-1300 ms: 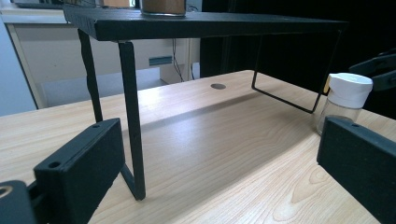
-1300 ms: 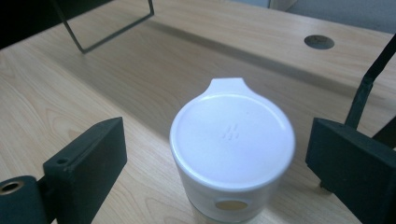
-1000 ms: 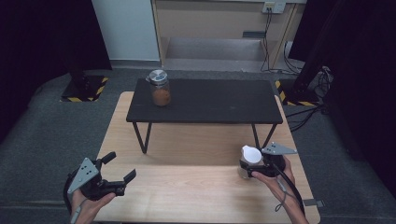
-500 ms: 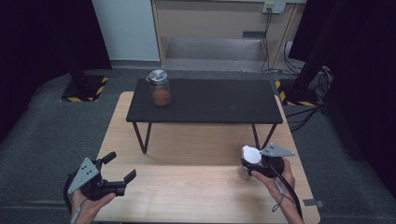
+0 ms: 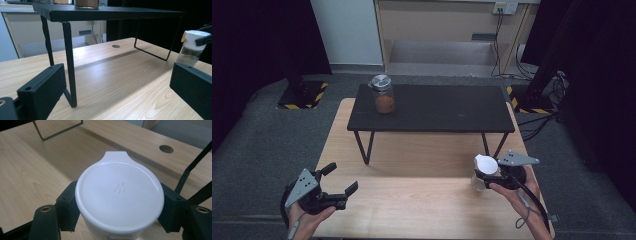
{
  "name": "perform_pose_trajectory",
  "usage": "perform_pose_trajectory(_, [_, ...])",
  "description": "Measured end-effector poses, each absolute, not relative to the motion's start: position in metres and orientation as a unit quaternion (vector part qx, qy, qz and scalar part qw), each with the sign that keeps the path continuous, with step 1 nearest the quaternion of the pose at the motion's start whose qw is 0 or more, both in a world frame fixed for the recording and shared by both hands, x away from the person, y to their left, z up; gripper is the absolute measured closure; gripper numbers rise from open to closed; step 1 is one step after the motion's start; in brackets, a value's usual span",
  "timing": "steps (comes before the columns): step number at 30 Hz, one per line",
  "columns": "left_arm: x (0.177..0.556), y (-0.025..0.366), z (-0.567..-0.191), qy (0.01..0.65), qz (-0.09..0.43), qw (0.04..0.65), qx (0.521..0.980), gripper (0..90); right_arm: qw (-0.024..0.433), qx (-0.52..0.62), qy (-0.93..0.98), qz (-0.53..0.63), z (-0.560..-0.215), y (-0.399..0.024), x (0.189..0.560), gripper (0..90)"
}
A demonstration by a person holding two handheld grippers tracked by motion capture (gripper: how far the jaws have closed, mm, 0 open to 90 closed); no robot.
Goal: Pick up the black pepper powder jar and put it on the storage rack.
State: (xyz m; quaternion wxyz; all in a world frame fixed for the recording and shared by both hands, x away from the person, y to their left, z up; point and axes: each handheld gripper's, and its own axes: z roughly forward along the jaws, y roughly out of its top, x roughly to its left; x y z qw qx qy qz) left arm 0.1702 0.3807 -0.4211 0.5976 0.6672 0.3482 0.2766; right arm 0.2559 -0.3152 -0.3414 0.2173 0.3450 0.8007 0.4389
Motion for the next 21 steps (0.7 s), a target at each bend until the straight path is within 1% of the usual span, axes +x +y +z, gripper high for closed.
perform_pose_trajectory(8, [0.171,0.38,-0.421,0.348,0.273,0.598,0.668,0.0,0.198,0.307,0.813,0.453,-0.308,-0.323,0.26,31.0])
perform_pose_trajectory(13, [0.171,0.38,-0.421,0.347,0.272,0.598,0.669,0.0,0.185,0.29,0.818,0.46,-0.285,-0.321,0.266,31.0])
perform_pose_trajectory(21, [0.171,0.381,-0.421,0.347,0.272,0.598,0.669,0.0,0.176,0.26,0.828,0.465,-0.246,-0.315,0.278,31.0])
